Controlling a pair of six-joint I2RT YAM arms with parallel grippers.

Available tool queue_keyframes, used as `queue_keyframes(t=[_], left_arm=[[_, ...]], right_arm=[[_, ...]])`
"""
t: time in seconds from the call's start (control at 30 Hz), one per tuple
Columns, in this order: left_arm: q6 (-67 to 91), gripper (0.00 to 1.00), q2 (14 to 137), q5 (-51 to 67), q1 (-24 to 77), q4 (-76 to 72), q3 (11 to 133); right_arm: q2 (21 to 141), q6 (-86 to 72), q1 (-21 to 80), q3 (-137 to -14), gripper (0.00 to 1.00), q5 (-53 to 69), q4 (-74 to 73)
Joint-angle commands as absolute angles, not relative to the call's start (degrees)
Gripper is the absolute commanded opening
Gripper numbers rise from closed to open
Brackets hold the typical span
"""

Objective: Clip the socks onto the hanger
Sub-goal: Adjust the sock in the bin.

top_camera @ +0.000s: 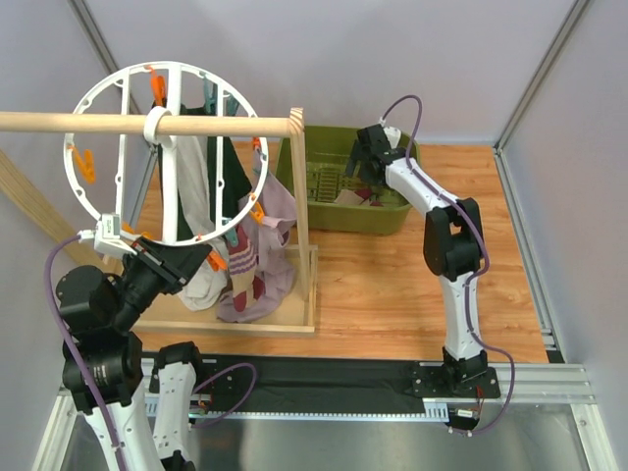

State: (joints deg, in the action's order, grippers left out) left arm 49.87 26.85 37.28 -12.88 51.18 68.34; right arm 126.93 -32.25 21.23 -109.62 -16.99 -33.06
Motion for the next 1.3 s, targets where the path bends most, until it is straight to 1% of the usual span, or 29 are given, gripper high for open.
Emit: queue_keyframes(t=[0.0,0.1,0.2,0.23,0.3,0.37,0.4,0.5,0.53,0.57,0.6,0.7,0.8,0.97,1.13,1.23,1.27], left_arm=[[50.0,0.0,27.4,38.3,-13.1,57.4,65.7],[48.5,0.0,28.2,38.8,-13.1,58.3,67.5],[48.9,0.0,26.9,38.4,-13.2,57.3,65.8],[49.8,0.0,25.9,38.3,-13.2,57.0,64.6],[50.3,0.0,25.1,38.8,-13.1,56.8,64.2],[49.6,0.0,24.9,38.5,-13.2,58.6,64.9],[49.4,0.0,24.8,38.4,-13.1,59.1,65.3],[49.4,0.0,24.5,38.1,-13.1,59.9,66.1],[49.5,0.0,24.4,38.1,-13.1,59.9,66.1],[49.6,0.0,24.3,38.1,-13.1,59.9,66.0],[49.7,0.0,24.1,38.1,-13.1,60.0,65.9],[50.2,0.0,23.6,37.6,-13.1,59.7,65.5],[50.5,0.0,23.2,37.7,-13.1,59.5,65.0],[50.4,0.0,23.2,37.5,-13.1,59.9,65.2],[49.7,0.0,23.6,37.6,-13.1,60.2,65.7],[48.9,0.0,24.3,37.8,-13.1,60.4,66.2],[48.8,0.0,24.4,38.0,-13.1,60.4,66.1]], right_arm=[[129.4,-31.7,20.6,-115.9,1.0,-20.9,-41.2],[136.1,-30.1,21.1,-124.9,1.0,-22.8,-52.2],[138.2,-30.1,21.8,-124.8,0.95,-25.2,-54.8],[137.9,-30.2,21.9,-123.7,0.92,-25.4,-54.6],[136.2,-30.7,22.0,-121.0,0.88,-24.9,-51.9],[135.3,-31.7,22.1,-118.0,0.77,-25.1,-50.5],[135.4,-32.2,22.0,-117.9,0.69,-24.6,-50.4],[136.8,-32.8,22.1,-119.8,0.6,-23.0,-50.5],[137.2,-32.2,22.1,-120.6,0.54,-22.0,-50.0],[138.2,-31.9,22.1,-123.1,0.48,-20.0,-49.5],[138.7,-31.8,22.1,-124.5,0.37,-19.3,-49.3],[139.1,-31.7,22.1,-128.5,0.21,-17.7,-47.5],[137.3,-31.6,22.1,-130.0,0.0,-17.1,-44.0],[133.3,-32.3,21.6,-129.9,0.0,-17.4,-39.5],[133.2,-35.5,21.7,-131.0,0.0,-15.0,-41.9],[130.7,-35.3,22.7,-128.3,0.0,-14.2,-42.8],[129.8,-34.9,22.9,-125.1,0.0,-14.9,-40.7]])
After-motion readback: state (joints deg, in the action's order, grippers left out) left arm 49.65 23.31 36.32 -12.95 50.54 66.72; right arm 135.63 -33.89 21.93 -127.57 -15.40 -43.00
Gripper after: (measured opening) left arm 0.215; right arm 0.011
